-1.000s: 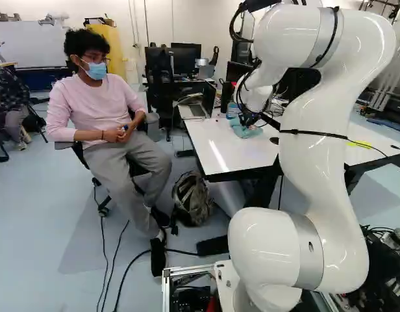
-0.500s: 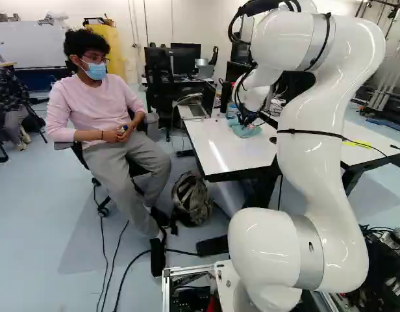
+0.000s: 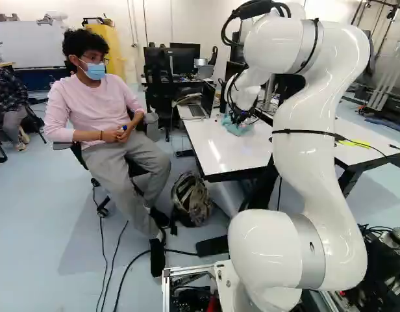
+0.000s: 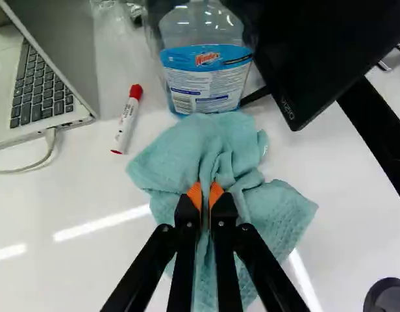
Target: Clean the table with the green towel
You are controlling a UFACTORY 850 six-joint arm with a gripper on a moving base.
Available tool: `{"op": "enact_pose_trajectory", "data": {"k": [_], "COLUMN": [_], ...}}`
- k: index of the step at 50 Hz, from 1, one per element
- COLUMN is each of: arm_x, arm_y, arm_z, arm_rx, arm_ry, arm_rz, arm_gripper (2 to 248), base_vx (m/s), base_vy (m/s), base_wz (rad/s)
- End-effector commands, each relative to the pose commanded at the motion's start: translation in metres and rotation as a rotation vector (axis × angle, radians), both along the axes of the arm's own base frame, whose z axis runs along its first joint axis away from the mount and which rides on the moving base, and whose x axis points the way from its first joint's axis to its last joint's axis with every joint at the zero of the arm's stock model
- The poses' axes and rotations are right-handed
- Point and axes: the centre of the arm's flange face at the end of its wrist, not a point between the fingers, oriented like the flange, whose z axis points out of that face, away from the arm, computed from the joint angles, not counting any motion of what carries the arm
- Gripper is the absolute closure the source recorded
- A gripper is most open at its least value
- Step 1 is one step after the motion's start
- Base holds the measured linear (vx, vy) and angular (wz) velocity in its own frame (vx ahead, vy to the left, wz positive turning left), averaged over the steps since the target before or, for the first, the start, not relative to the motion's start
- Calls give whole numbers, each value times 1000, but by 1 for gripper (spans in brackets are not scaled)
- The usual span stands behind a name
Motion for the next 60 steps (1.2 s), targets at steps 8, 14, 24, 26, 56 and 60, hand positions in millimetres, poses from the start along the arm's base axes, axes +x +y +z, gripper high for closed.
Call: {"op": "enact_pose_trajectory", "data": {"k": [8, 14, 24, 26, 56, 60], "arm_x": [-4, -12, -29, -32, -56, -56], "arm_y": [14, 22, 28, 28, -12, -19], "arm_z": [1, 2, 3, 4, 5, 4], "arm_rx": [1, 3, 6, 6, 10, 9], "arm_ry": [6, 13, 26, 29, 39, 37], "arm_rz": [19, 28, 33, 32, -39, -50], "arm_gripper": [216, 216, 216, 216, 216, 216], "base_vx": [0, 0, 0, 0, 0, 0], "base_vy": [0, 0, 0, 0, 0, 0], "base_wz": [0, 0, 0, 0, 0, 0]}}
